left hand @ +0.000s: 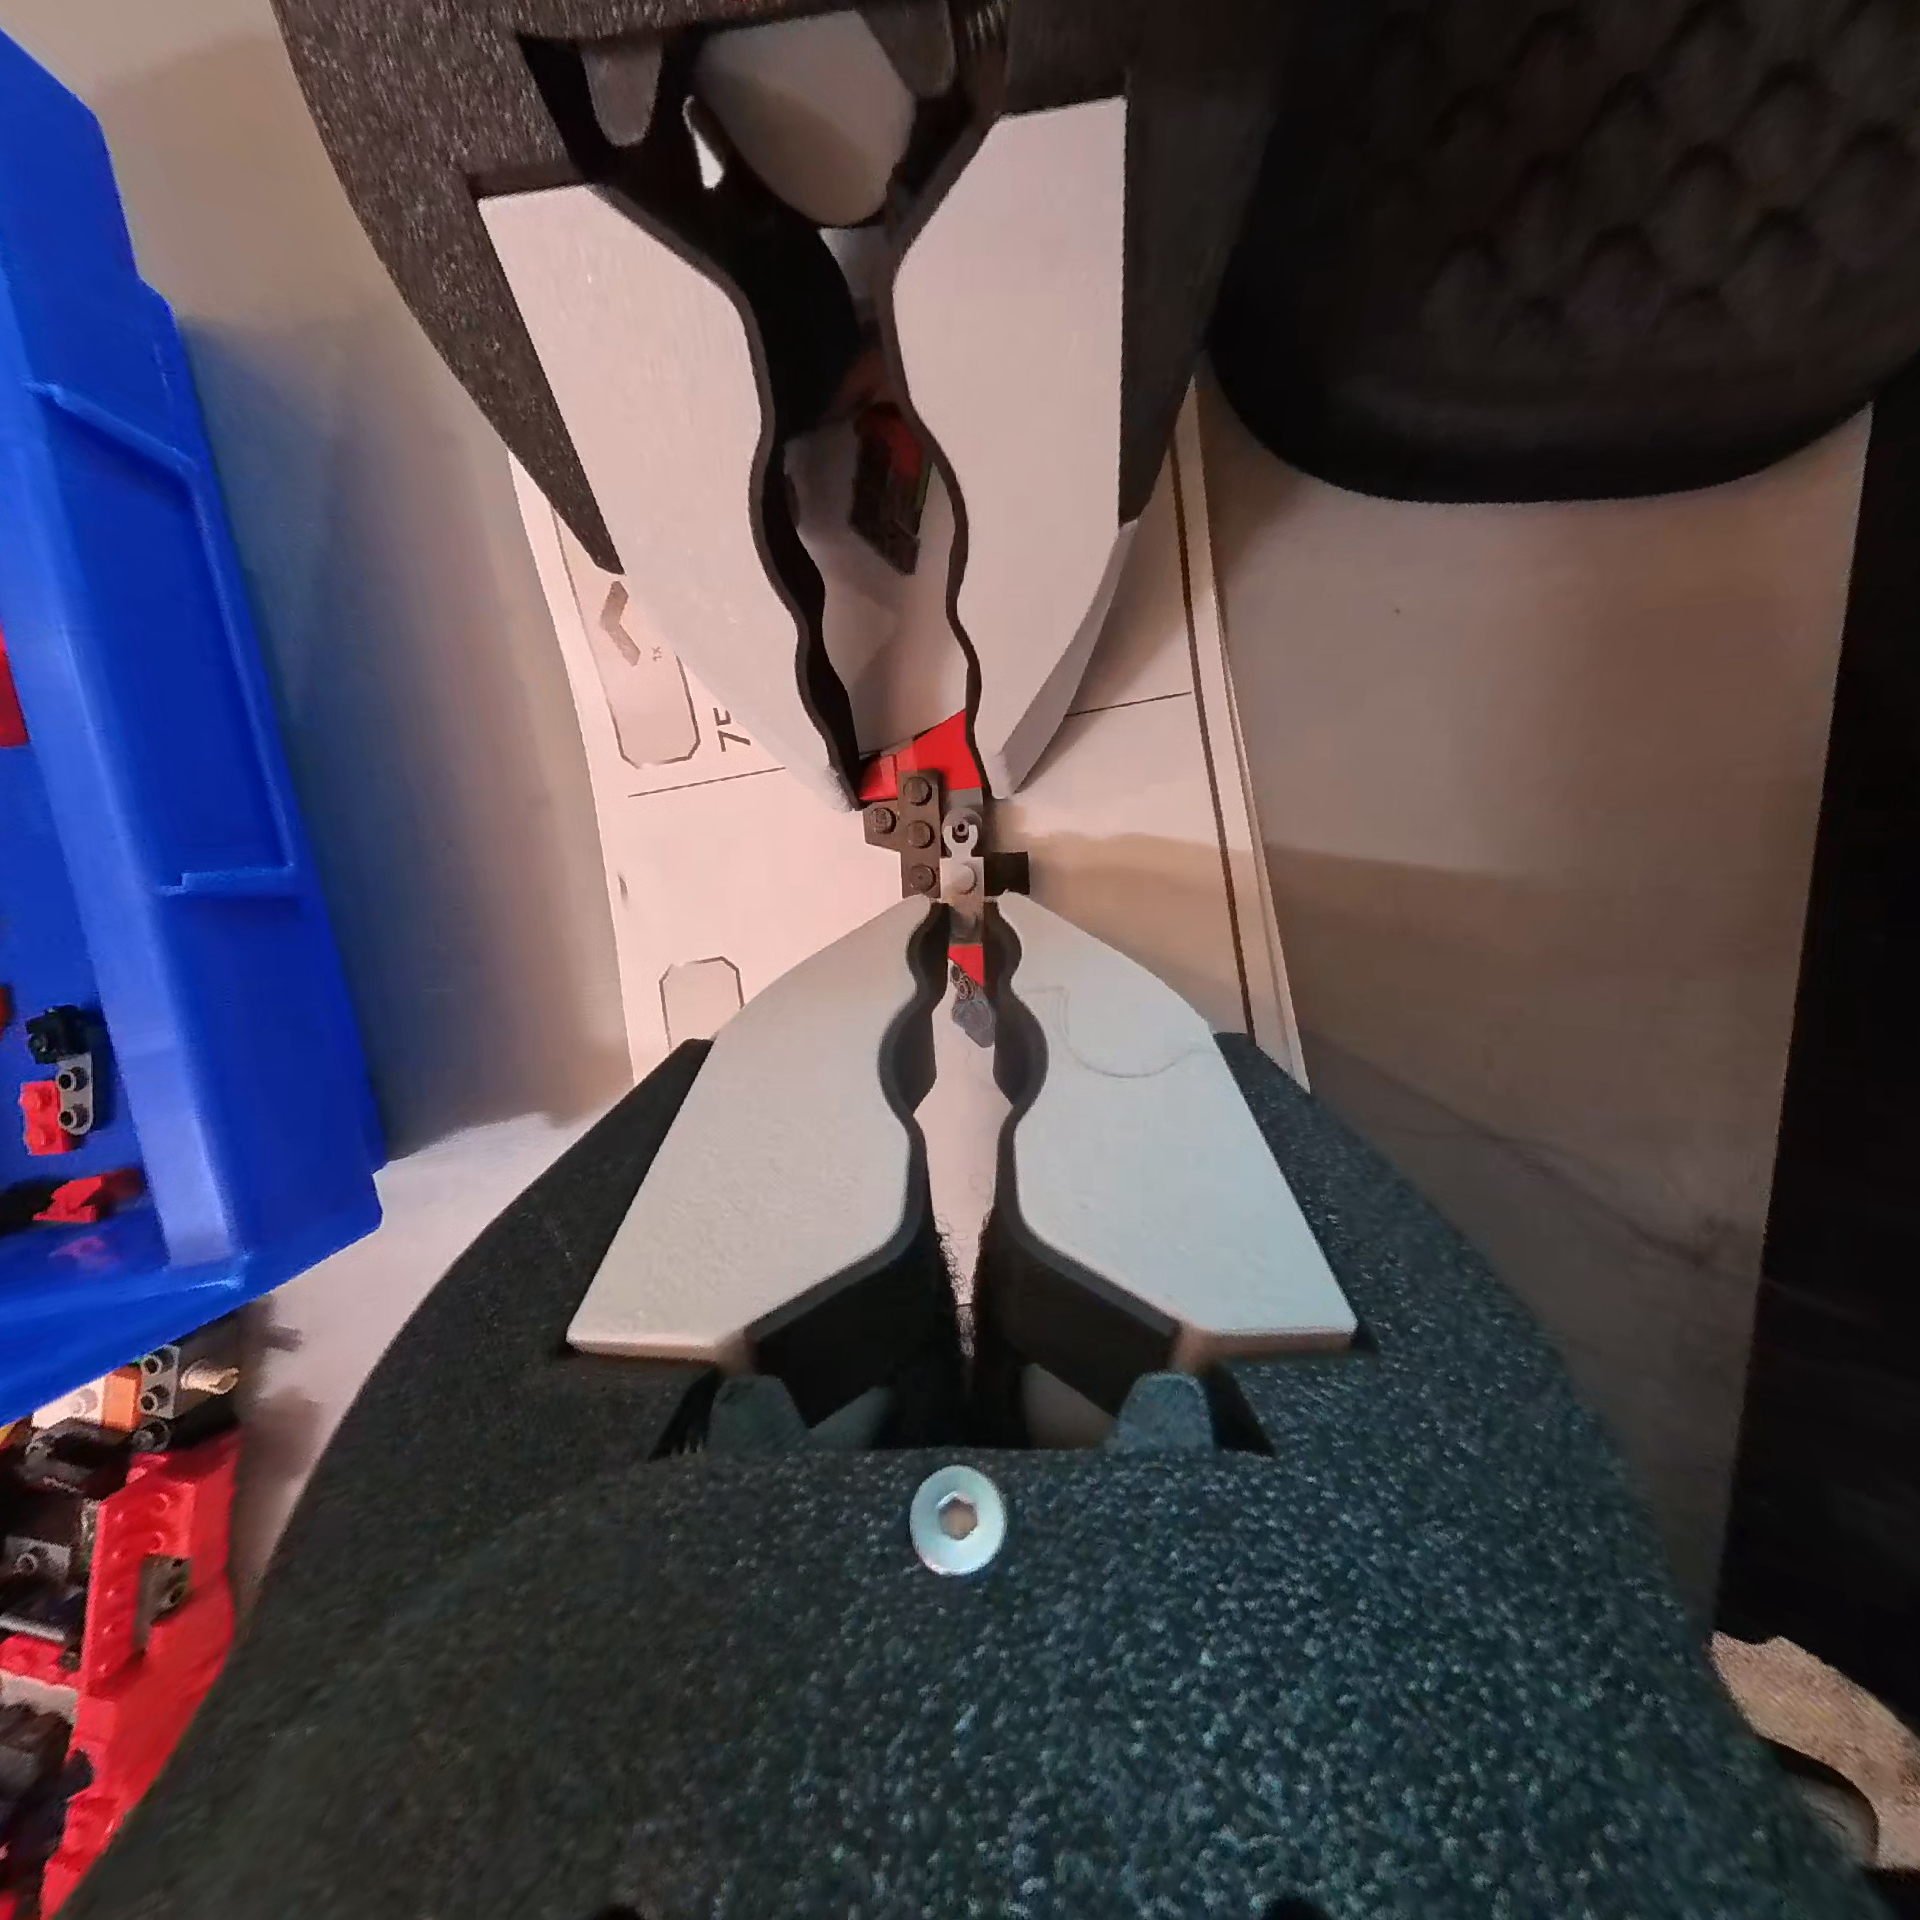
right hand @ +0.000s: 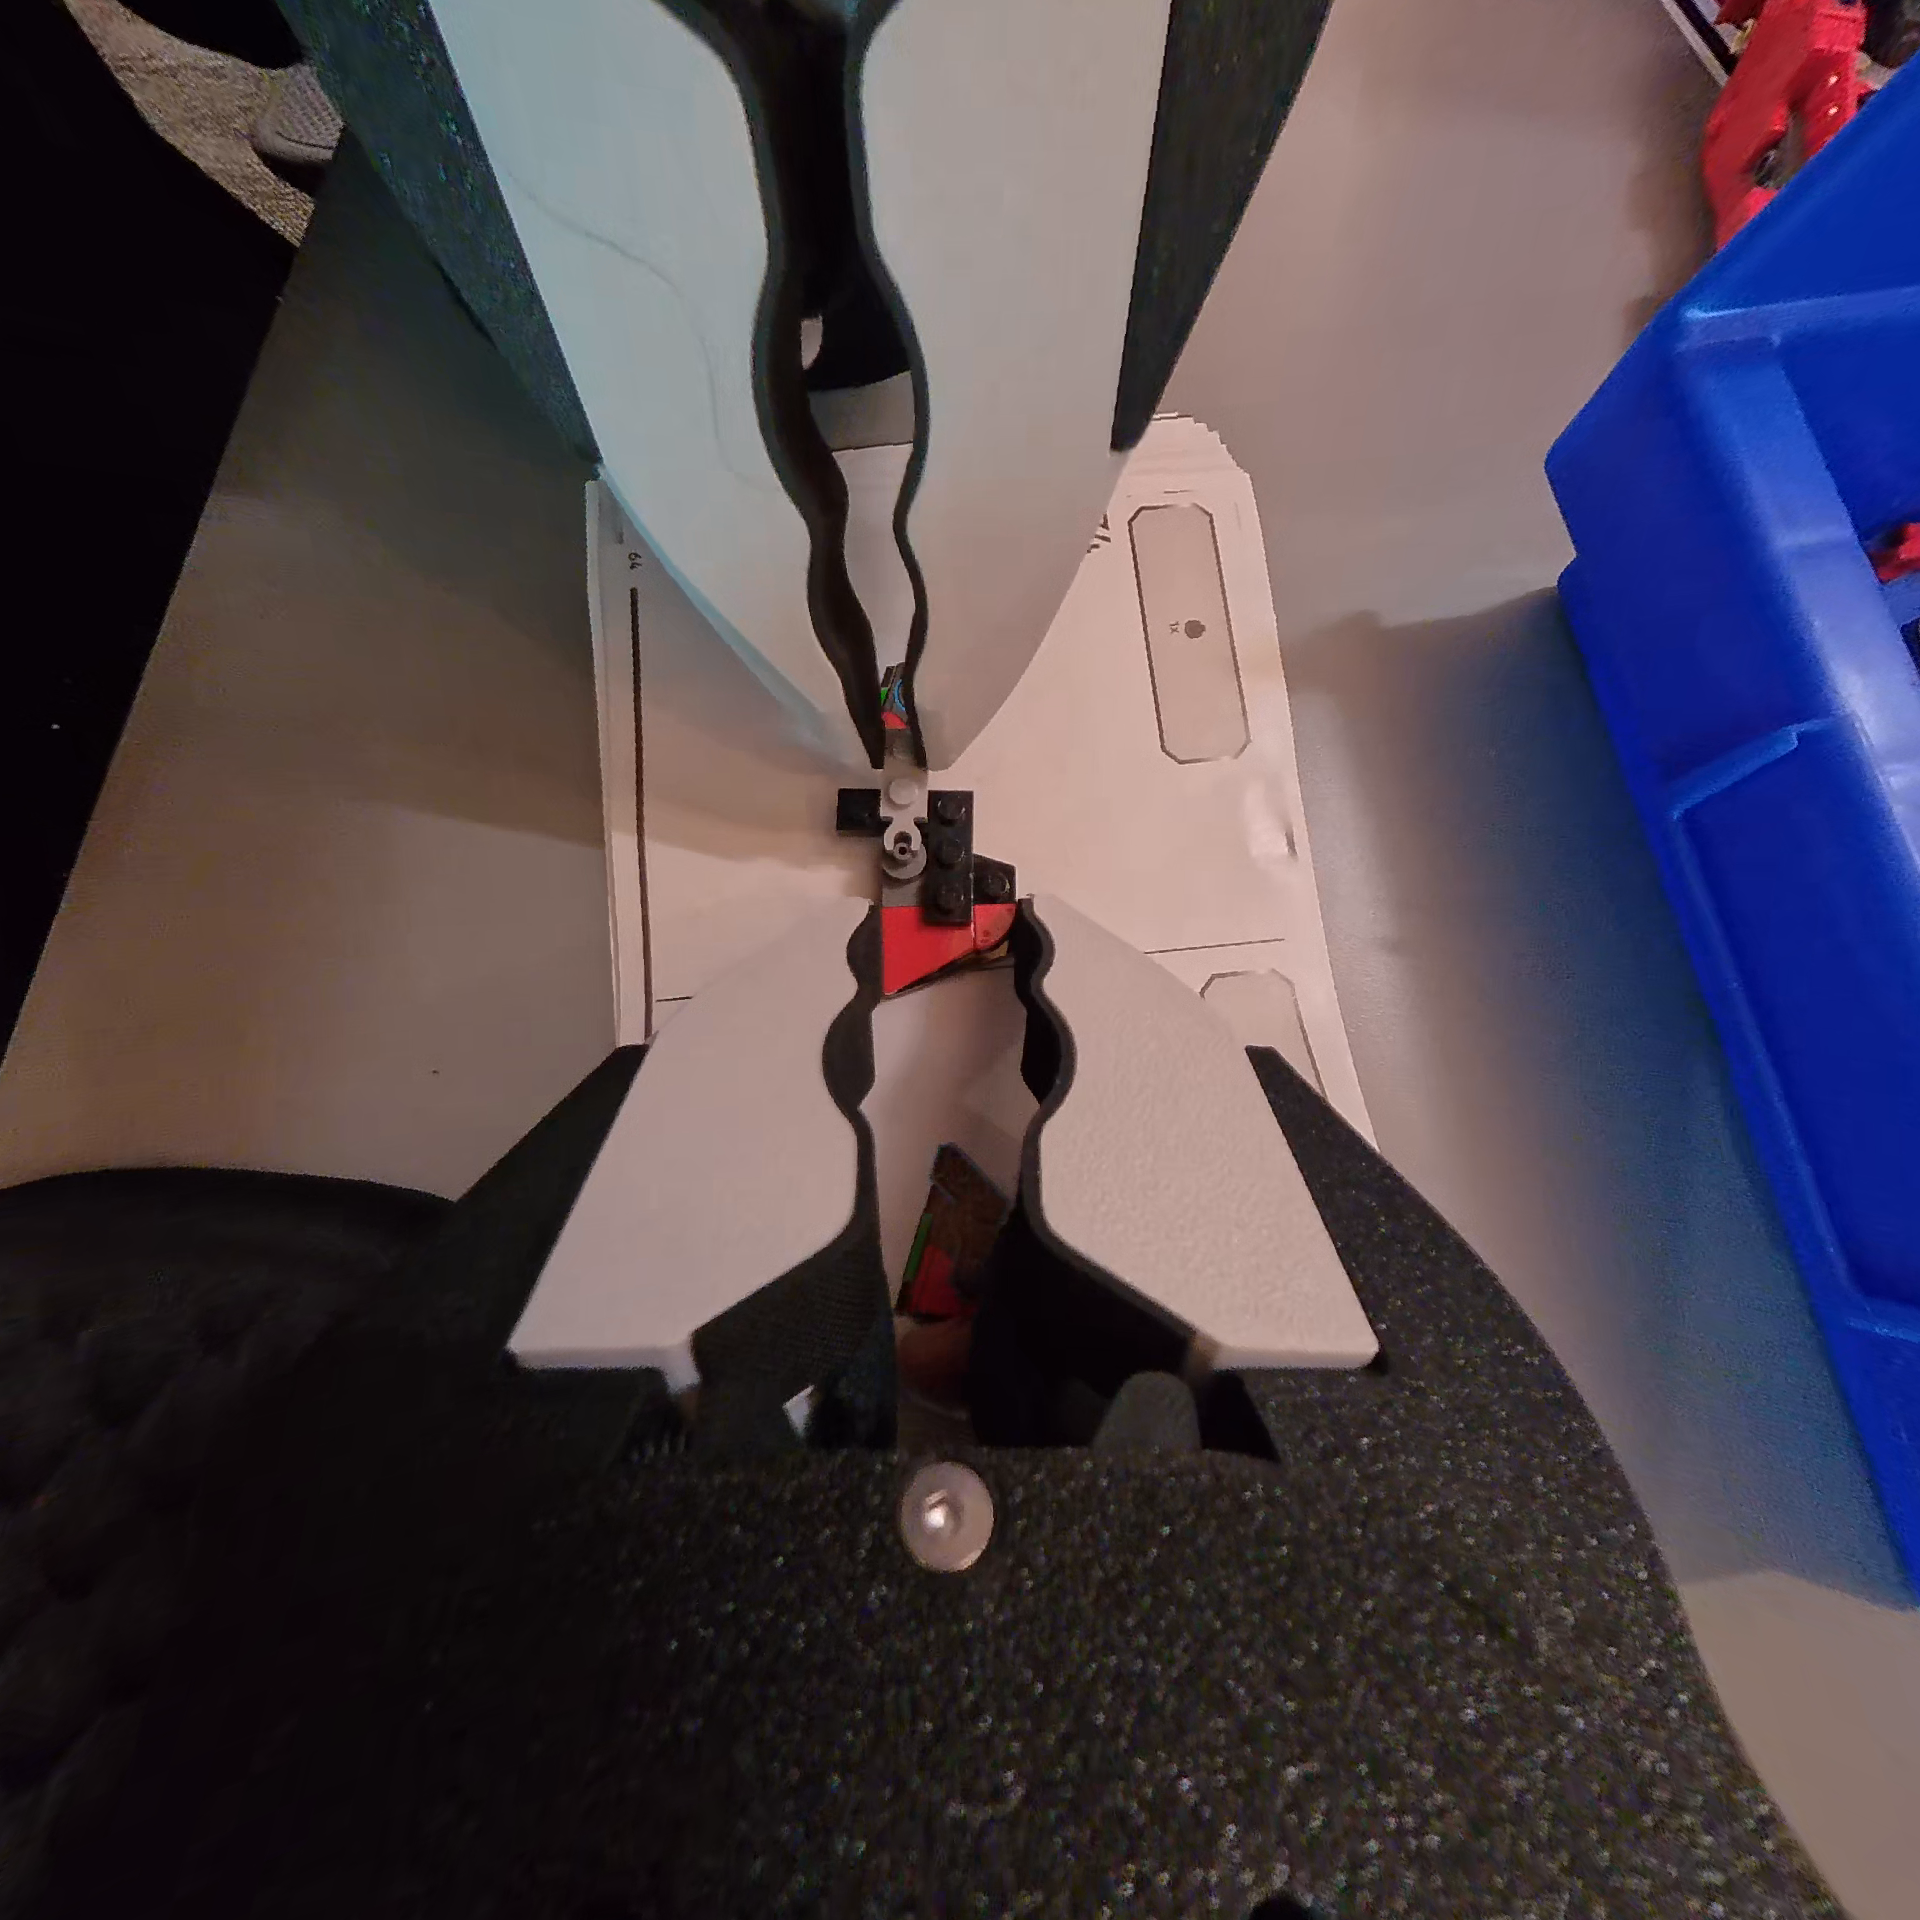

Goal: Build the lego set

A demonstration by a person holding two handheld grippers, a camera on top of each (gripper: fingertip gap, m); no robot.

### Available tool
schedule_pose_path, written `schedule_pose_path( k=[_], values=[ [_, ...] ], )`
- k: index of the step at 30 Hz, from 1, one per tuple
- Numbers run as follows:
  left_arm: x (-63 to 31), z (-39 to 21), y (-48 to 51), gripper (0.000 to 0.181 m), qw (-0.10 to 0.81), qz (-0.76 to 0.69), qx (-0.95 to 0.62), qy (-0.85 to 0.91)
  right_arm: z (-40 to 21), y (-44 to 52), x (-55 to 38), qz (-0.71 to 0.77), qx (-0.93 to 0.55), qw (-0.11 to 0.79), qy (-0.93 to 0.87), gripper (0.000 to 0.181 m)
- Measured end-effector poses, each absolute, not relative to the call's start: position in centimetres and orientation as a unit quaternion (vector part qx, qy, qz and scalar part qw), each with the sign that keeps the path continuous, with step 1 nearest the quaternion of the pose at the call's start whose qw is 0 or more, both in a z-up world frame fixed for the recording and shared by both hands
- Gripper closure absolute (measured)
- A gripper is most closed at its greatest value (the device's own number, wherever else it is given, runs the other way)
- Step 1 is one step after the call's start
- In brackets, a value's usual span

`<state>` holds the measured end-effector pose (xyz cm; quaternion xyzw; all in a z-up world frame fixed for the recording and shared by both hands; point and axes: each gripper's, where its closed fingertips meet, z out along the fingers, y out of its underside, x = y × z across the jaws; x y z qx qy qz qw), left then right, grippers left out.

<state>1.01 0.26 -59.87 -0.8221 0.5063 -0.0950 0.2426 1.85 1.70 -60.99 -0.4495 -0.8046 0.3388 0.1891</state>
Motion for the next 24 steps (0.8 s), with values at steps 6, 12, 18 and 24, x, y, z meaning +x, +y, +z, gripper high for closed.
schedule_pose_path(
  k=[6,12,18,24],
  values=[
    [1.07,-59.95,0.27,0.176,0.238,-0.088,-0.822,0.51,-60.99,1.71,1.85,0.339,-0.452,0.189,-0.803,0.157],
    [1.1,-59.96,0.27,0.176,0.225,-0.079,-0.824,0.514,-60.99,1.71,1.83,0.341,-0.454,0.188,-0.802,0.157],
    [1.16,-60.23,0.25,0.176,0.212,-0.08,-0.829,0.512,-61.0,1.7,1.81,0.338,-0.456,0.19,-0.801,0.157],
    [1.17,-60.21,0.26,0.176,0.206,-0.076,-0.828,0.515,-61.0,1.71,1.79,0.337,-0.456,0.19,-0.802,0.157]
  ],
)
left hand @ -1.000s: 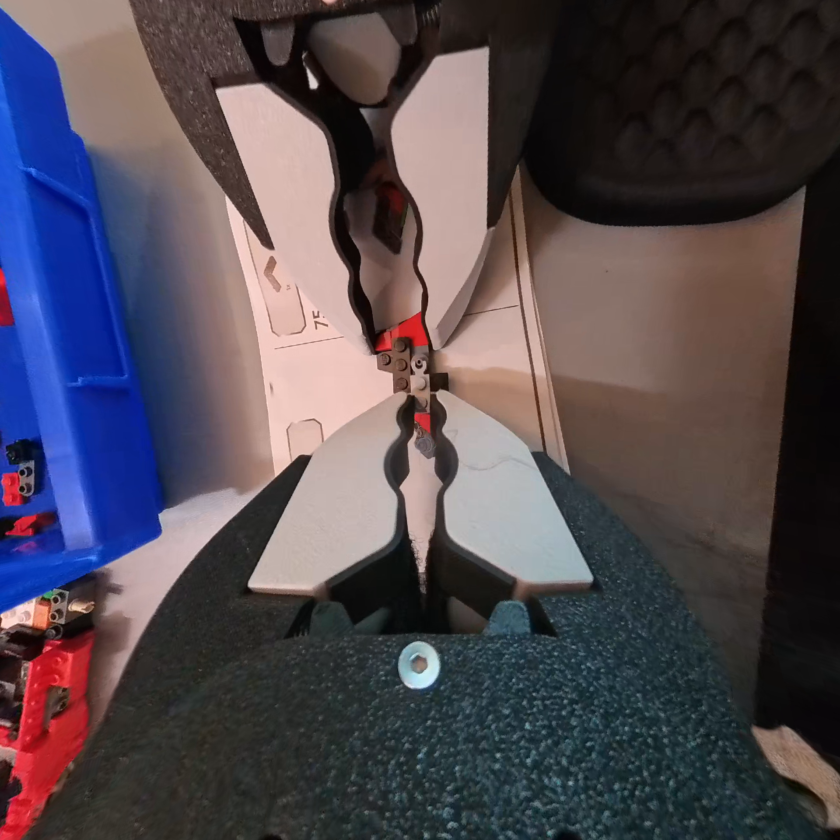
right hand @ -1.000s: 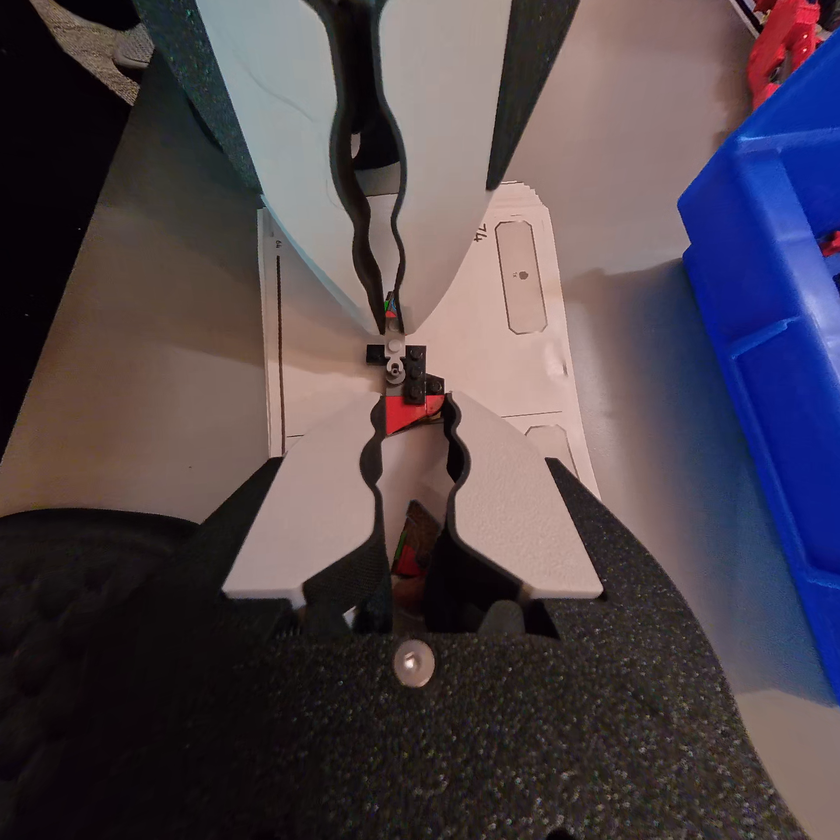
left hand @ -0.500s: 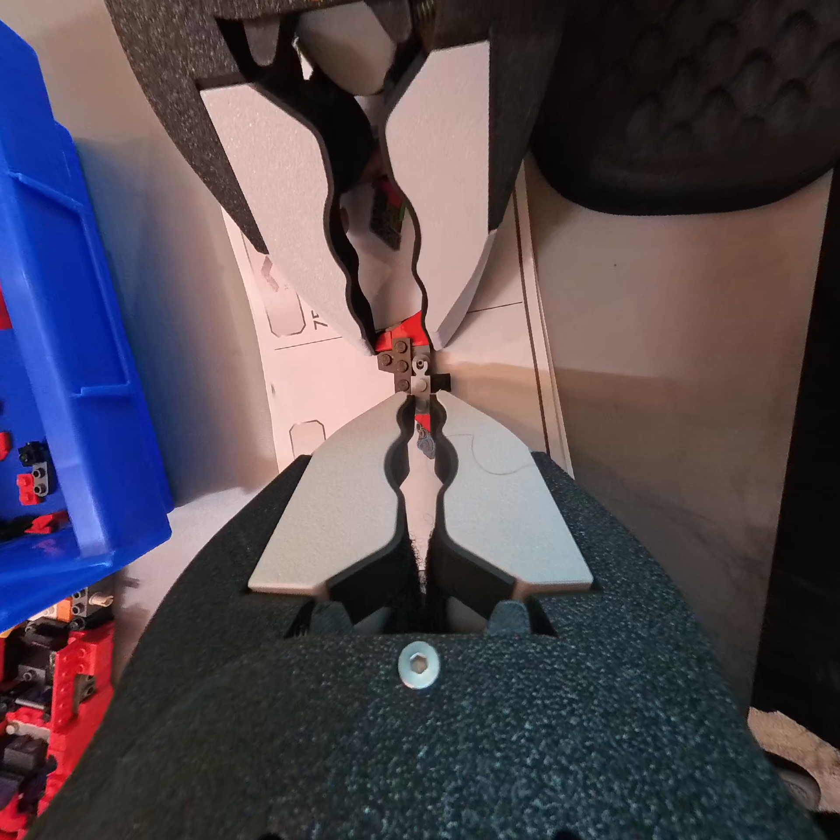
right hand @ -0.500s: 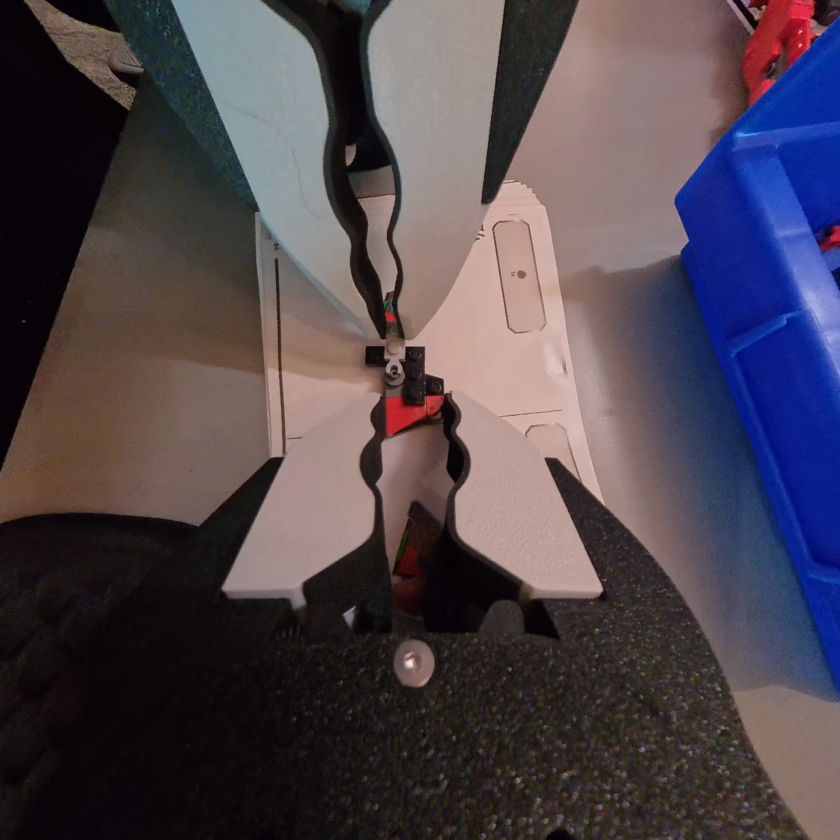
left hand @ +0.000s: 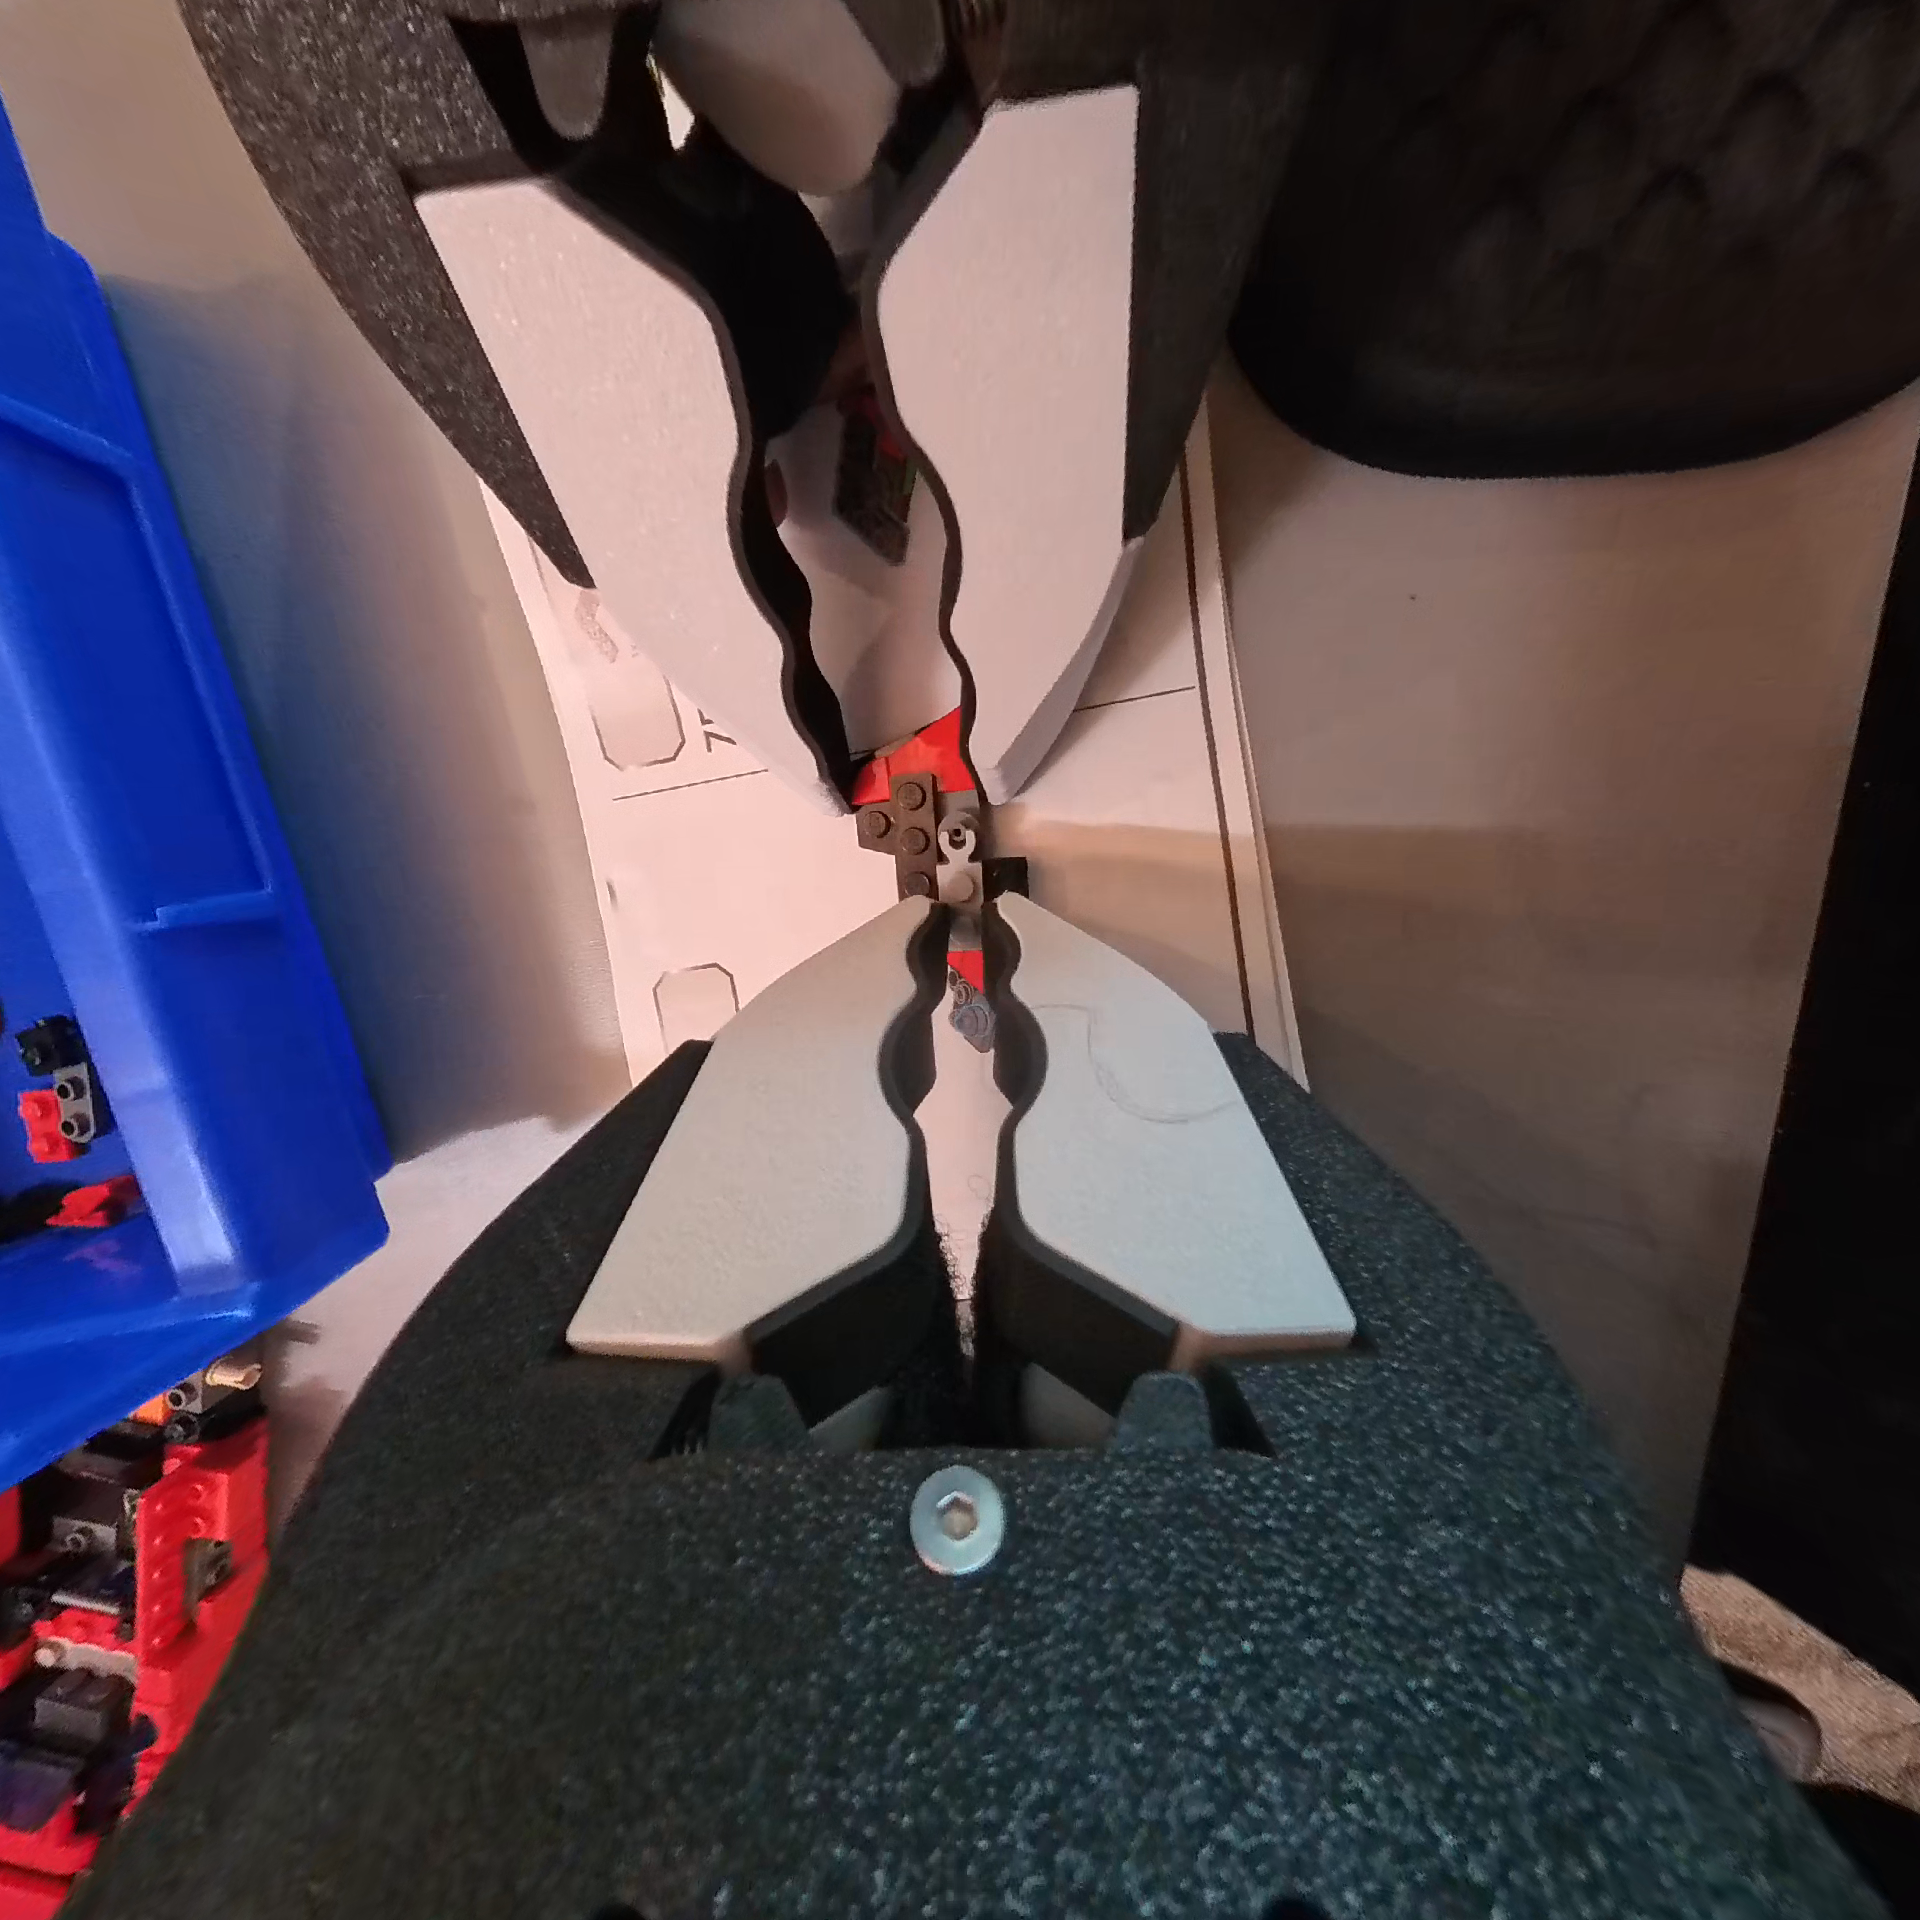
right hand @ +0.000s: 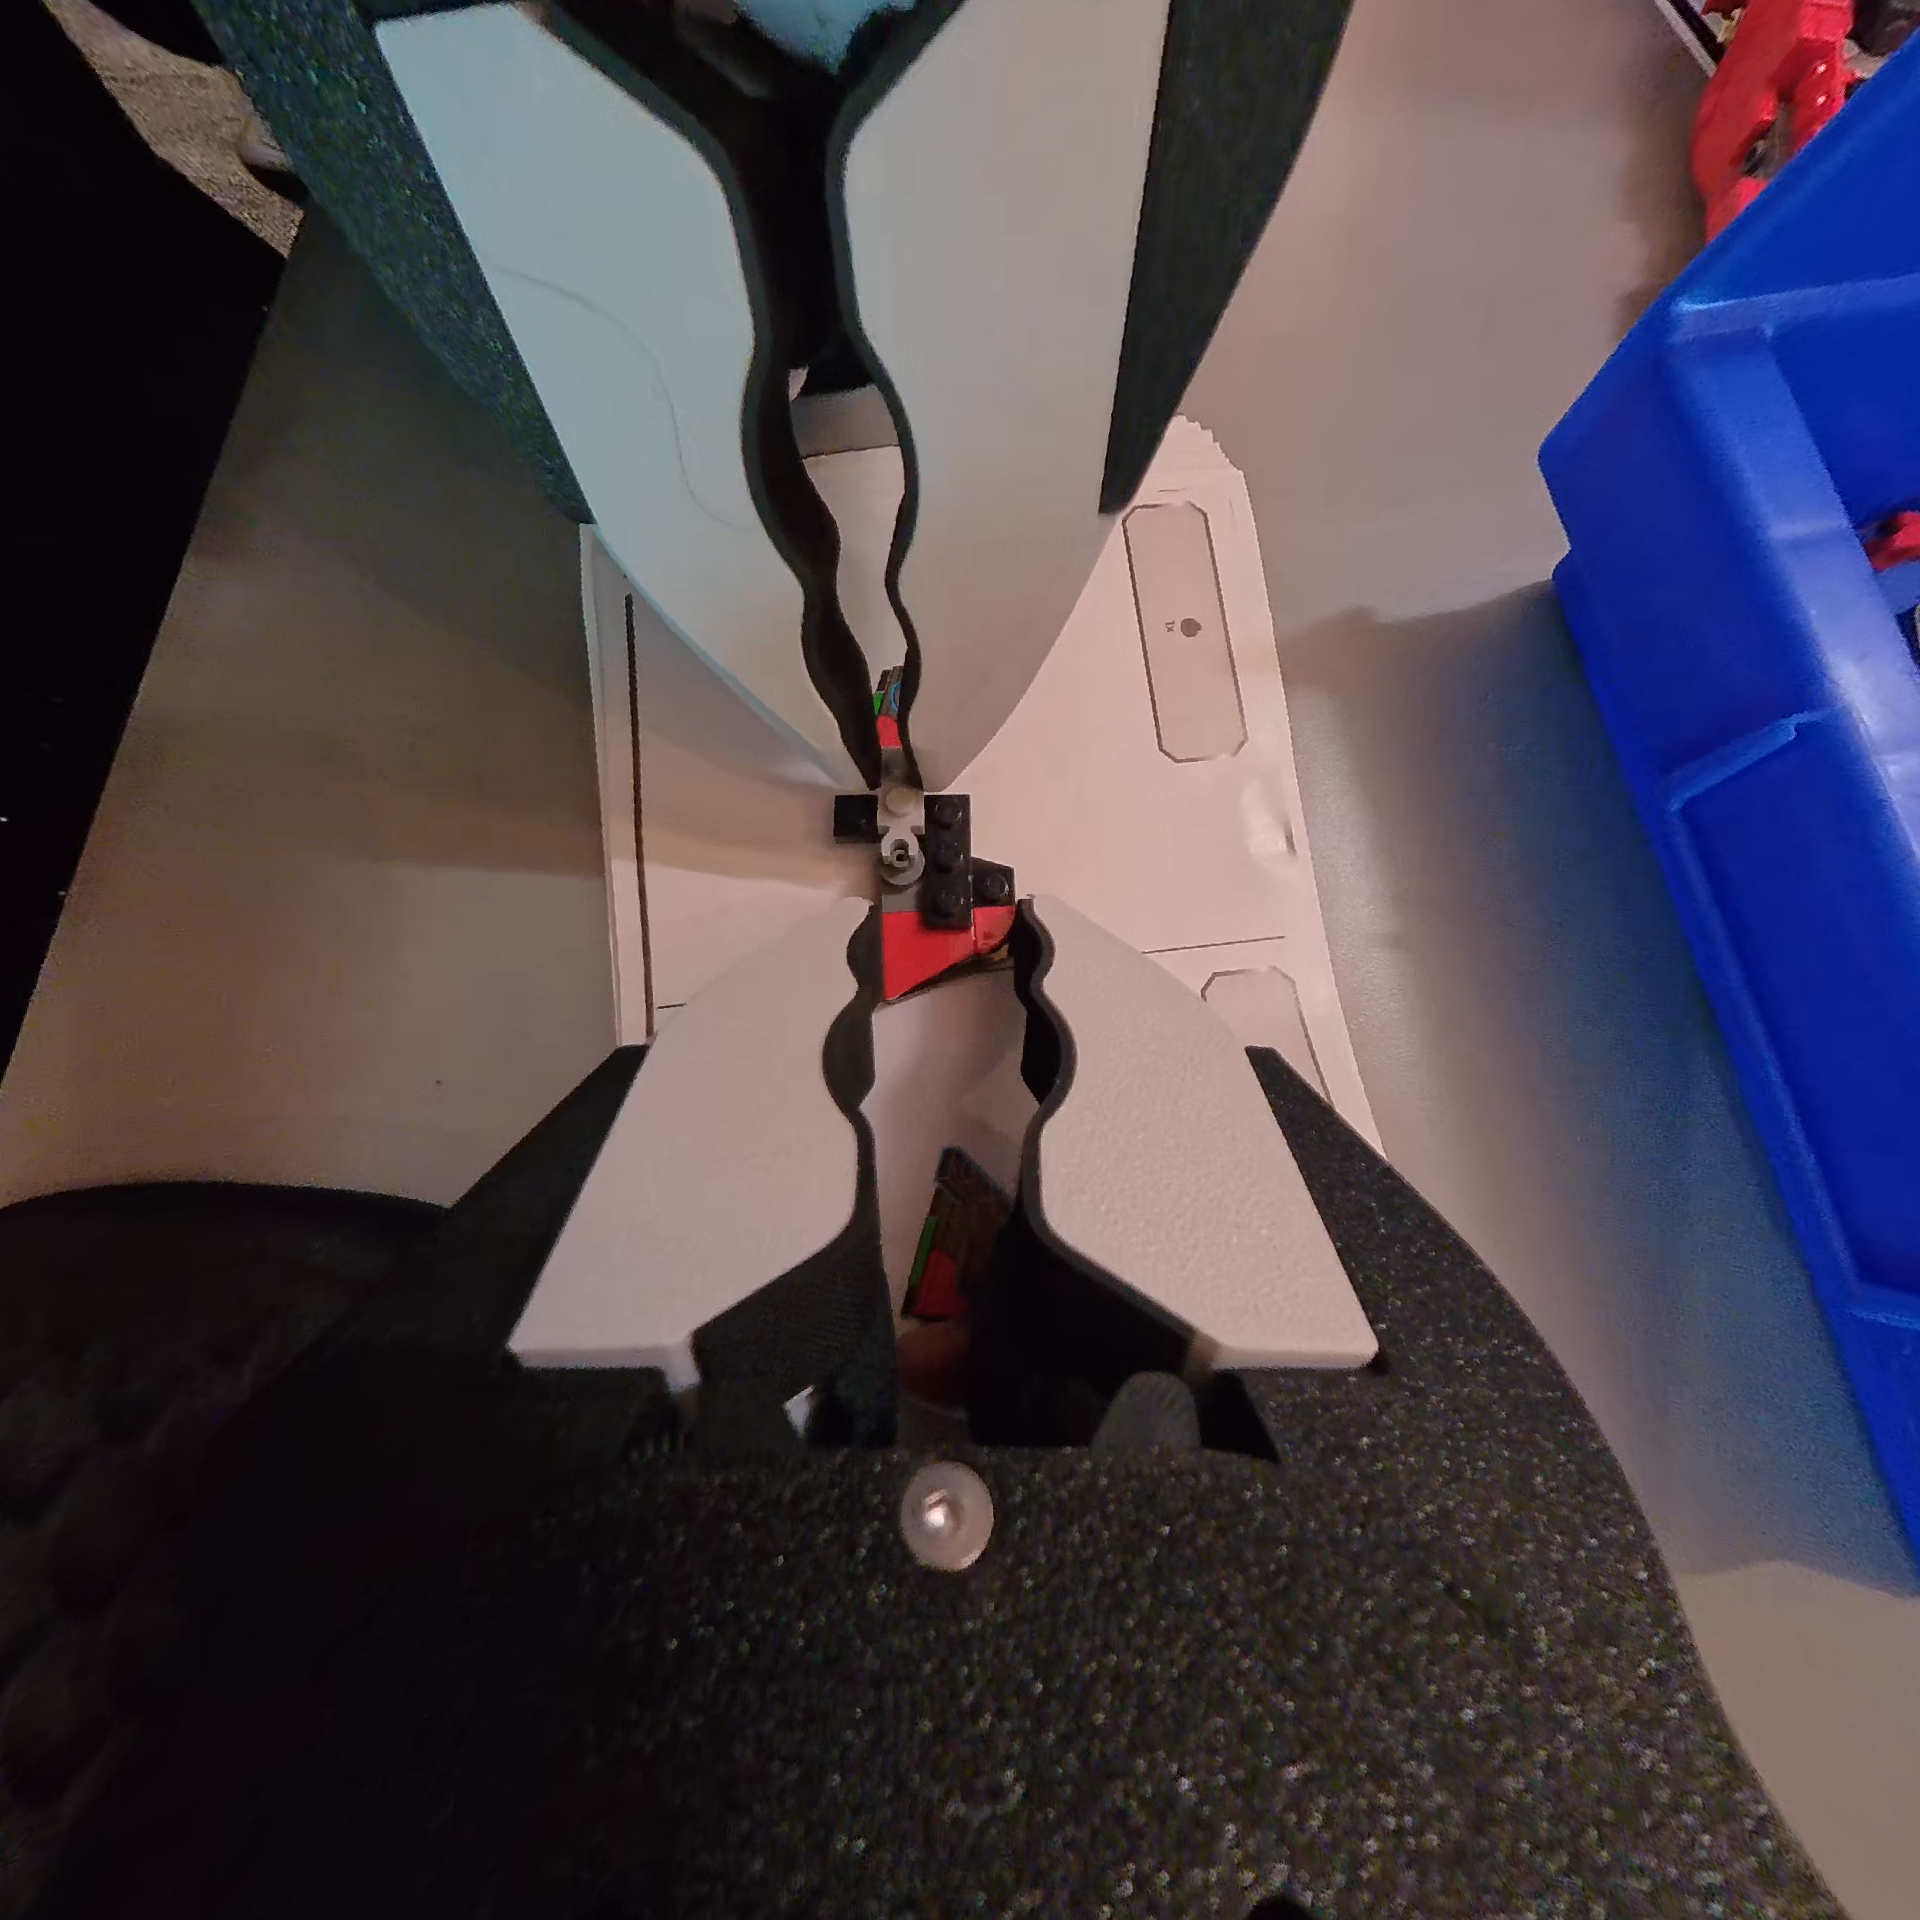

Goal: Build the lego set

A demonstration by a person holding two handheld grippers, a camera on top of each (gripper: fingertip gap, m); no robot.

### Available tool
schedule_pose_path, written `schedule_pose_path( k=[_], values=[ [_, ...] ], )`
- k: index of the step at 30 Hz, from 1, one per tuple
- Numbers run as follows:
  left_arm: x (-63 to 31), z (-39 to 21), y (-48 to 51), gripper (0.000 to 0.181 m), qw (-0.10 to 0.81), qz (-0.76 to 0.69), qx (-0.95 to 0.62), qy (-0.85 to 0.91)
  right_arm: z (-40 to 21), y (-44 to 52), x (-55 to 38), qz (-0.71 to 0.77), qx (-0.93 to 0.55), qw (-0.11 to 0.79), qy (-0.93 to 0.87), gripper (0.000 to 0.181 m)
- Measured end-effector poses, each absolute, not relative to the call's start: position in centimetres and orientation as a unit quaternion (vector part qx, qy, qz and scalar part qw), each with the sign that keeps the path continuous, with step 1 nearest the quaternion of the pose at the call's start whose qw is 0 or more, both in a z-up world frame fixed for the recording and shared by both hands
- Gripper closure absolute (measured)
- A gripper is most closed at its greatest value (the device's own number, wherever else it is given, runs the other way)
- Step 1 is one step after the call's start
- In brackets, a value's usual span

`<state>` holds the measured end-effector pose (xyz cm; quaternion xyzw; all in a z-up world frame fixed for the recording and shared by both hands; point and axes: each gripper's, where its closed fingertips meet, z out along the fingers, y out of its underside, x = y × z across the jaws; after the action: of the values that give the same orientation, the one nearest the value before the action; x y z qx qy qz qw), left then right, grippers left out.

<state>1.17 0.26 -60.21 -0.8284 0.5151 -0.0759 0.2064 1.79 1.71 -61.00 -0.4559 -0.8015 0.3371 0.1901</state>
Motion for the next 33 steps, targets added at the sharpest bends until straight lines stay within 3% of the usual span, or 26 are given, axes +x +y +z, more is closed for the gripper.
schedule_pose_path(
  k=[7,12,24,30,31,33],
  values=[
    [1.2,-60.2,0.2,0.176,0.198,-0.076,-0.834,0.51,-60.9,1.6,1.7,0.36,-0.469,0.178,-0.787,0.157],
    [1.3,-60.3,0.4,0.176,0.2,-0.07,-0.831,0.514,-60.4,1.0,1.6,0.422,-0.495,0.116,-0.751,0.145],
    [1.5,-60.2,0.6,0.176,0.205,-0.064,-0.829,0.516,-60.0,1.3,1.2,0.479,-0.544,0.044,-0.688,0.17],
    [1.5,-60.2,0.6,0.176,0.198,-0.059,-0.827,0.522,-60.1,1.3,1.2,0.474,-0.534,0.055,-0.698,0.171],
    [1.6,-60.2,0.5,0.176,0.196,-0.06,-0.826,0.525,-60.5,1.8,1.0,0.452,-0.544,0.075,-0.702,0.181],
    [2.7,-60.3,0.5,0.177,0.202,-0.076,-0.82,0.53,-61.1,2.2,0.9,0.409,-0.525,0.12,-0.736,0.18]
  ],
)
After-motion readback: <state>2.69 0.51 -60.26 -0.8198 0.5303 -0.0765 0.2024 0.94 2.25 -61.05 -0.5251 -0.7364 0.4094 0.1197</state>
